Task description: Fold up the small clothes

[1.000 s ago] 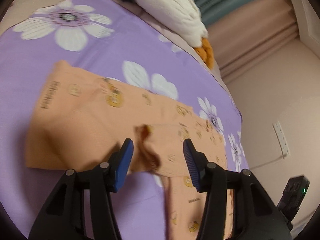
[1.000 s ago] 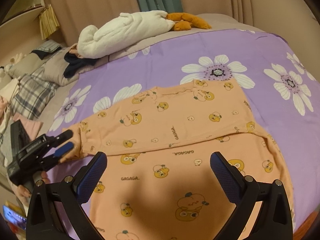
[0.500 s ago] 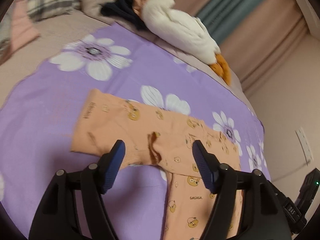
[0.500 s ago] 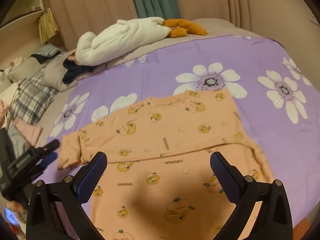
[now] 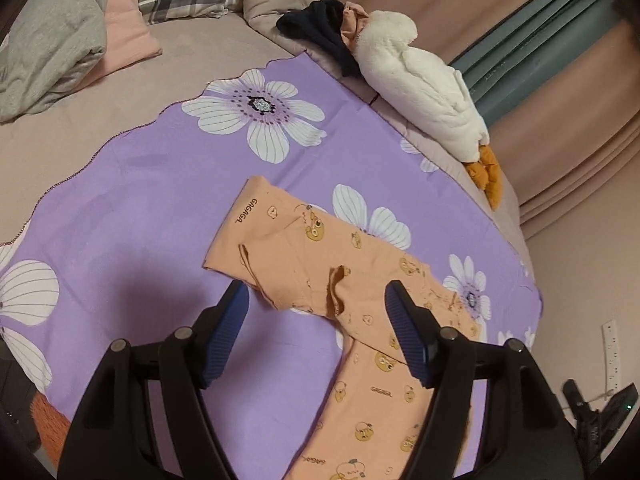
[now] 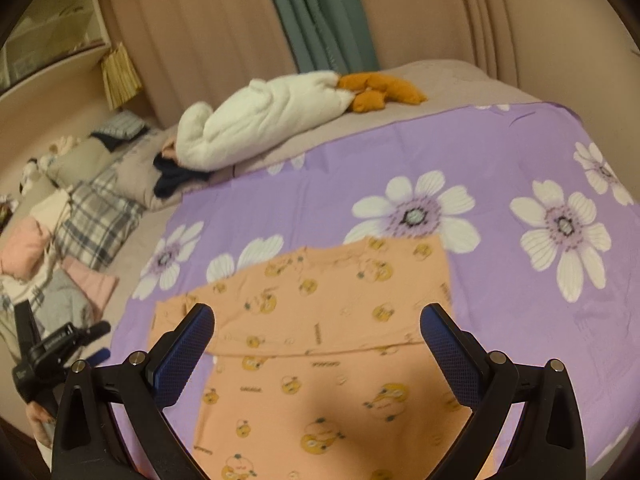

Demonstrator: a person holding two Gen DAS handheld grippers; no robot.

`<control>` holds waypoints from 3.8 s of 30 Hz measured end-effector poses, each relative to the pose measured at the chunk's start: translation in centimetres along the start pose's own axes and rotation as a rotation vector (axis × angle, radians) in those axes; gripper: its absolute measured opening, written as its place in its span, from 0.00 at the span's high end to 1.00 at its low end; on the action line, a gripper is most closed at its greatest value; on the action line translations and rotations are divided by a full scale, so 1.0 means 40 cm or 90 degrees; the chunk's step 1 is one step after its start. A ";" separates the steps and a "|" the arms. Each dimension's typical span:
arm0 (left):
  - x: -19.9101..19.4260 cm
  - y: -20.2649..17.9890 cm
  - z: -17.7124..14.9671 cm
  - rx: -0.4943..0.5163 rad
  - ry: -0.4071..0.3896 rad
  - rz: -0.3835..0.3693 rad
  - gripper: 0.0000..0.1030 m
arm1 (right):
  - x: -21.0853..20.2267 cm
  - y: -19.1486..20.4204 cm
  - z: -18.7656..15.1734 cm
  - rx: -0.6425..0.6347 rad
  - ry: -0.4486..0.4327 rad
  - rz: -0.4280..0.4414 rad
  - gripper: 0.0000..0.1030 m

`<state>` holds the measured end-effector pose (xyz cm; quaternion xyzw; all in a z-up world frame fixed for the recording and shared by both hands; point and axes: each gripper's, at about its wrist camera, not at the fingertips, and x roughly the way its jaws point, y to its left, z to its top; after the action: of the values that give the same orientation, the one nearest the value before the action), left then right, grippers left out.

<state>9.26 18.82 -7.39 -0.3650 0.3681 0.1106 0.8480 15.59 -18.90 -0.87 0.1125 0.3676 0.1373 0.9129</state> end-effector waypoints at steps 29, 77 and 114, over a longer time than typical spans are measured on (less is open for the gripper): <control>0.258 0.081 0.009 -0.070 0.094 0.064 0.95 | 0.010 -0.173 -0.053 0.096 0.030 -0.047 0.01; -0.069 0.293 0.002 -0.064 0.006 0.116 0.47 | 0.565 0.680 -0.241 -0.411 0.296 0.104 0.23; 0.034 0.175 0.010 -0.011 0.042 0.084 0.47 | 0.284 0.477 0.188 -0.216 0.078 0.206 0.90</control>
<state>7.24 23.96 -11.91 -0.3508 0.4181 0.1573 0.8230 25.52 1.96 3.00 0.0064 0.3709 0.3481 0.8609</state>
